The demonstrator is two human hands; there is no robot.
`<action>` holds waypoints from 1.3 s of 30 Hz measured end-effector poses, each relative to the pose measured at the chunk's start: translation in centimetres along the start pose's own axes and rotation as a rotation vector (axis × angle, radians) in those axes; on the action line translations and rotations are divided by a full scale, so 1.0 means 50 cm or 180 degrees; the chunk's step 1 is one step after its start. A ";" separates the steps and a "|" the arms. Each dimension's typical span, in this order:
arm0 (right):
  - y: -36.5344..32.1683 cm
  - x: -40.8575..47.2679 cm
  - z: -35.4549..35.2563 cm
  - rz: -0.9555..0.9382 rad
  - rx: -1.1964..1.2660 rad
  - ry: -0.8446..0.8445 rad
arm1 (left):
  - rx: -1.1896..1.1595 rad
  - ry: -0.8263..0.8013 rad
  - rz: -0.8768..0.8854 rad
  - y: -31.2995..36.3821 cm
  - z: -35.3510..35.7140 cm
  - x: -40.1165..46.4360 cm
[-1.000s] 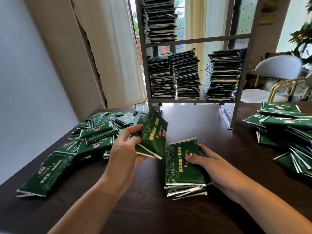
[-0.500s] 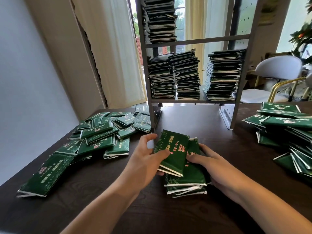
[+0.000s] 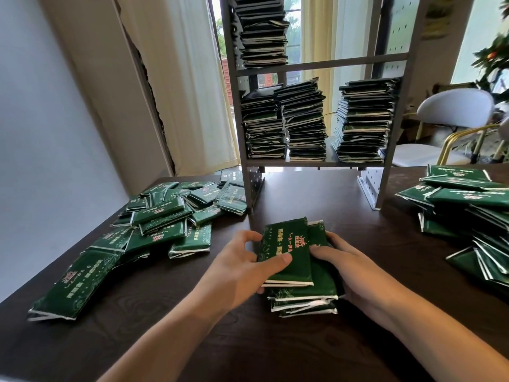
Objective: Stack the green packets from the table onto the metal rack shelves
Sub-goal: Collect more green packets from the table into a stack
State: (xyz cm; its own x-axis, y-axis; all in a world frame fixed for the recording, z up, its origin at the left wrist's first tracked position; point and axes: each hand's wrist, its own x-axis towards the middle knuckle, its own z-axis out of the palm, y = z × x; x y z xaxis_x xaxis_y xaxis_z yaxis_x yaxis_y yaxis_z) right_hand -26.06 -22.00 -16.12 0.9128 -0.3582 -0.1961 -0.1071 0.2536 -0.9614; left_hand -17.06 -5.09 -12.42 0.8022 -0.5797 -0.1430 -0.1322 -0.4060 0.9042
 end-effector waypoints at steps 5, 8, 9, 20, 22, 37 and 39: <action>-0.002 -0.003 0.002 0.0065 0.0158 0.0081 | 0.0357 -0.0010 -0.0004 -0.013 0.000 0.006; -0.003 -0.005 0.003 0.0065 0.0158 0.0016 | 0.0519 -0.0057 0.0040 -0.018 0.005 0.007; -0.003 -0.005 0.003 0.0054 0.0156 -0.0003 | 0.0554 -0.0076 0.0058 -0.019 0.007 0.008; 0.001 -0.001 0.000 0.0040 0.0118 0.0054 | 0.0514 0.0225 0.0331 -0.035 0.003 0.023; -0.001 0.000 0.000 0.0047 0.0138 0.0071 | 0.0343 0.0362 0.0282 -0.041 0.000 0.035; -0.002 -0.002 0.001 0.0011 0.0039 -0.0010 | 0.0080 -0.0237 0.0014 -0.055 0.012 0.039; -0.003 -0.003 0.001 0.0014 0.0039 -0.0048 | 0.0122 -0.0216 -0.0045 -0.058 0.011 0.042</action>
State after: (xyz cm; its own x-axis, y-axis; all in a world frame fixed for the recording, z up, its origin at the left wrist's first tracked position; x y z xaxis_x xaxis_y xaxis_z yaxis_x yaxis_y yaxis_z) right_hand -26.16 -21.96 -15.95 0.9182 -0.3435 -0.1975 -0.1065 0.2662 -0.9580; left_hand -15.31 -5.50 -15.56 0.7629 -0.6199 -0.1838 -0.1444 -0.4404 0.8861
